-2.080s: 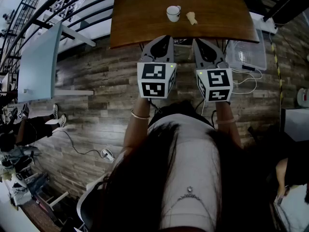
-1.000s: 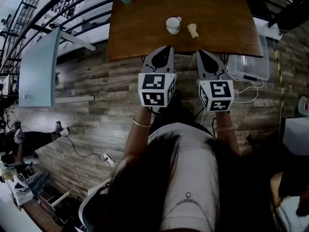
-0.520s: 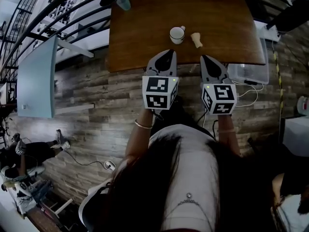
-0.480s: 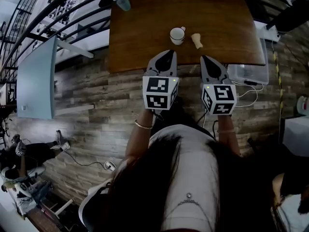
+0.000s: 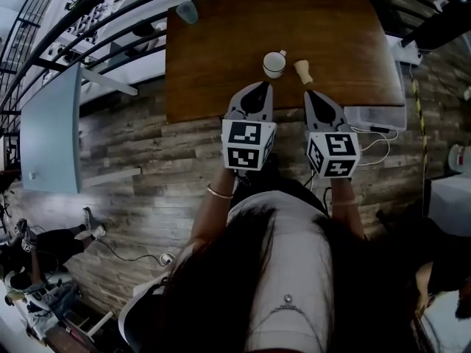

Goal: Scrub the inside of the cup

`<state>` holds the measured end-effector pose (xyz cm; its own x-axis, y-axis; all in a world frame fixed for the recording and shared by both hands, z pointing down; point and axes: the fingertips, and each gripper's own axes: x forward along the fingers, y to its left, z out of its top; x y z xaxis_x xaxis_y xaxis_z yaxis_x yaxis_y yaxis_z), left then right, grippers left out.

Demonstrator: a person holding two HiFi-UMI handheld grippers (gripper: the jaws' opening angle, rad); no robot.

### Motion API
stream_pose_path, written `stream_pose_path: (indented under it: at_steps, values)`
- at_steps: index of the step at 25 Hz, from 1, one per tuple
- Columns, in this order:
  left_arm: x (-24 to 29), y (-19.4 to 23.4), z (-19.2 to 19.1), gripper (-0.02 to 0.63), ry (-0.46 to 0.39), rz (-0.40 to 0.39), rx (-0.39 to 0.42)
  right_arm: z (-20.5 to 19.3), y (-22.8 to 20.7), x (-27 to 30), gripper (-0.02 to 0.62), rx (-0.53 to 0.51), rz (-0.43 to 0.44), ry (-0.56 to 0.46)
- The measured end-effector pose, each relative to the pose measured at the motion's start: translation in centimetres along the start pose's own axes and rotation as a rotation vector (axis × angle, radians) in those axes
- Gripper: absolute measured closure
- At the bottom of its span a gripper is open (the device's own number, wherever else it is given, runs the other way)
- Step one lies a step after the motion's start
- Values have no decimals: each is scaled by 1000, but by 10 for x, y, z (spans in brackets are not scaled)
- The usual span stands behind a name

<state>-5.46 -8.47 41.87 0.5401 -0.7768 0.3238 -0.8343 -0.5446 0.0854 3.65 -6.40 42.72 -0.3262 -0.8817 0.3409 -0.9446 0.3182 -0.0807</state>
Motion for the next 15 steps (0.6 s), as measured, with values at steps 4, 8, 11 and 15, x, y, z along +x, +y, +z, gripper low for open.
stream_pose_path:
  at_steps: [4, 8, 11, 15]
  values:
    - [6, 4, -3, 591, 9, -20, -14, -1, 3, 6, 560, 2, -3, 18]
    - [12, 2, -3, 591, 10, -31, -22, -3, -1, 10, 558, 8, -5, 44]
    - [18, 0, -7, 590, 10, -24, -33, -9, -7, 10, 558, 5, 2, 57]
    - [29, 0, -11, 589, 20, -10, -45, -14, -18, 17, 557, -10, 13, 79]
